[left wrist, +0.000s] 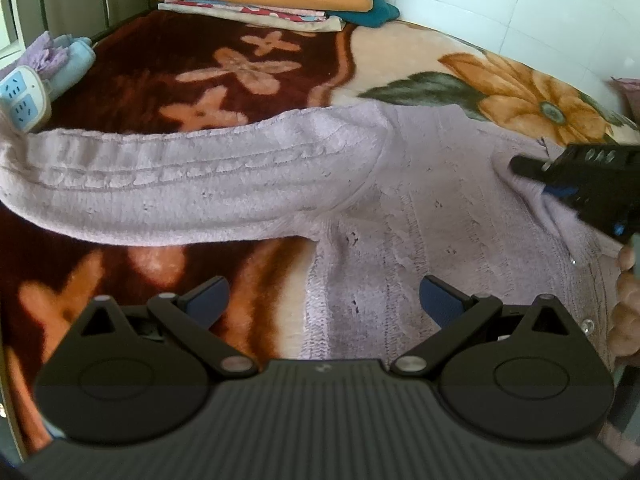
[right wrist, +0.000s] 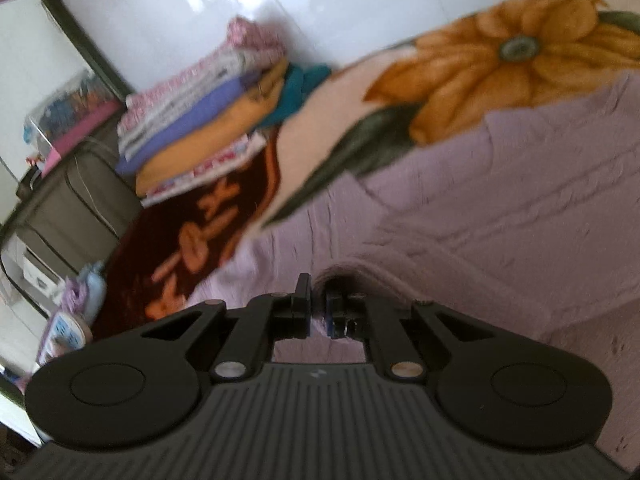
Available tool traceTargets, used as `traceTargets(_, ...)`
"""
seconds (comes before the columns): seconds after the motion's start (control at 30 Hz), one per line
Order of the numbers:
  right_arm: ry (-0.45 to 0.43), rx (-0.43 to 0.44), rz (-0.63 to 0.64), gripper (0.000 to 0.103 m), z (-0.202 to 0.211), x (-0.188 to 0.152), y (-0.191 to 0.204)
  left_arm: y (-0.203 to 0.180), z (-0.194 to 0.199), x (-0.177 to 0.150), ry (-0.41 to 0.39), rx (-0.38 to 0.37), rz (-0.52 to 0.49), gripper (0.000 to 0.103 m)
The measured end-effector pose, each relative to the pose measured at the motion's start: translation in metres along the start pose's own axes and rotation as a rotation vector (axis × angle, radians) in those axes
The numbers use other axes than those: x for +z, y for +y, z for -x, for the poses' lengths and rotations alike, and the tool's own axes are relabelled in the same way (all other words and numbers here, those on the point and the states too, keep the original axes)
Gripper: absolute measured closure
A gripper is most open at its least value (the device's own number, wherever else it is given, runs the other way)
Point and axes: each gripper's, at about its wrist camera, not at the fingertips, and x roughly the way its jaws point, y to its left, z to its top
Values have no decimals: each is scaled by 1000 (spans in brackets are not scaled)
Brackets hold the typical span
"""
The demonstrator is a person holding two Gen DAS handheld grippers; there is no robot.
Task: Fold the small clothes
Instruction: 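Carry the sleeve cuff with the right tool across the cardigan body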
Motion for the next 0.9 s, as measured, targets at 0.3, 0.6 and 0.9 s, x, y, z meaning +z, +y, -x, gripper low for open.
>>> traceTargets(0.3, 70, 4, -18, 76, -7, -12, -7, 4, 0, -2, -4, -4, 9, 0)
traceTargets(0.6, 57, 58, 7, 43, 38, -6, 3, 5, 11, 1, -31, -15, 14, 0)
traceTargets(0.9, -32, 5, -6, 37, 126, 19, -36, -14, 29, 15, -77, -46, -32, 0)
